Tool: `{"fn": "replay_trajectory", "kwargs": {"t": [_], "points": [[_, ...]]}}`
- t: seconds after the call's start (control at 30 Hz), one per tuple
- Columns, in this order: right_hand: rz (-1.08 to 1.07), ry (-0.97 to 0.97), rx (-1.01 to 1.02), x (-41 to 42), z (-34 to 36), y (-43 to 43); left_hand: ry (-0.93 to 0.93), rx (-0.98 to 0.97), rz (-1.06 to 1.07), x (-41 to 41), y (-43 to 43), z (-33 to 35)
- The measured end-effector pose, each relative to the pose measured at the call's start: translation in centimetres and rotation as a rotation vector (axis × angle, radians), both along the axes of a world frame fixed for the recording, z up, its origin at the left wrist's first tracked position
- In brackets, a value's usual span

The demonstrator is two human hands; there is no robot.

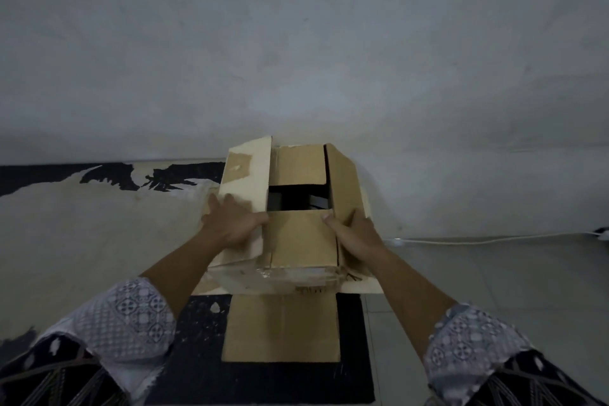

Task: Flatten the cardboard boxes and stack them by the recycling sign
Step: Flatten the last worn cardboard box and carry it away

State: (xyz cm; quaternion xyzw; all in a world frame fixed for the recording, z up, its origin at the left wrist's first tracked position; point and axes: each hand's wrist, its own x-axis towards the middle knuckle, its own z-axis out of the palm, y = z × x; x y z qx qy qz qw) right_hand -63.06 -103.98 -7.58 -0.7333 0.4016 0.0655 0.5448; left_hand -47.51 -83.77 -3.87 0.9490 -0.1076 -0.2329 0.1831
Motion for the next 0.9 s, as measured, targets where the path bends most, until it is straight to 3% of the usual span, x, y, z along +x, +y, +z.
{"fn": "replay_trajectory", "kwargs": {"t": [0.13,0.23,0.3,0.43,0.5,0.57,0.63,0.77,0.83,0.9], "points": [[0.051,0.012,0.093,0.6,-1.2,0.7,0.382,-0.49,0.051,0.2,3.8,4.8],[0.03,-0.022,0.137,0.9,-2.2,1.1,0.392,-0.607,0.182,1.3,7.5,7.2],[0.002,-0.047,0.171,1.3,-2.6,1.8,0.188,-0.489,0.298,2.7,9.5,6.4],[-0.033,-0.072,0.174,1.7,-3.0,2.3,-0.282,0.24,0.225,3.8,10.9,3.3],[-0.019,-0.062,0.132,1.8,-3.0,2.4,-0.381,0.469,0.191,3.0,10.2,1.6],[0.0,-0.037,0.057,1.8,-3.0,2.5,-0.397,0.449,0.049,2.2,8.9,-0.8],[0.016,-0.018,-0.105,1.7,-3.0,2.5,-0.39,0.214,-0.096,1.2,7.9,-3.3],[0.041,-0.087,-0.486,1.1,-3.2,2.8,-0.409,-0.176,0.049,-1.3,7.6,-4.5],[0.104,-0.181,-0.634,1.2,-2.8,3.3,-0.435,-0.233,0.001,-1.9,7.7,-4.6],[0.254,-0.204,-0.838,2.0,-2.2,3.7,-0.487,-0.081,-0.173,-1.7,7.8,-4.6]]}}
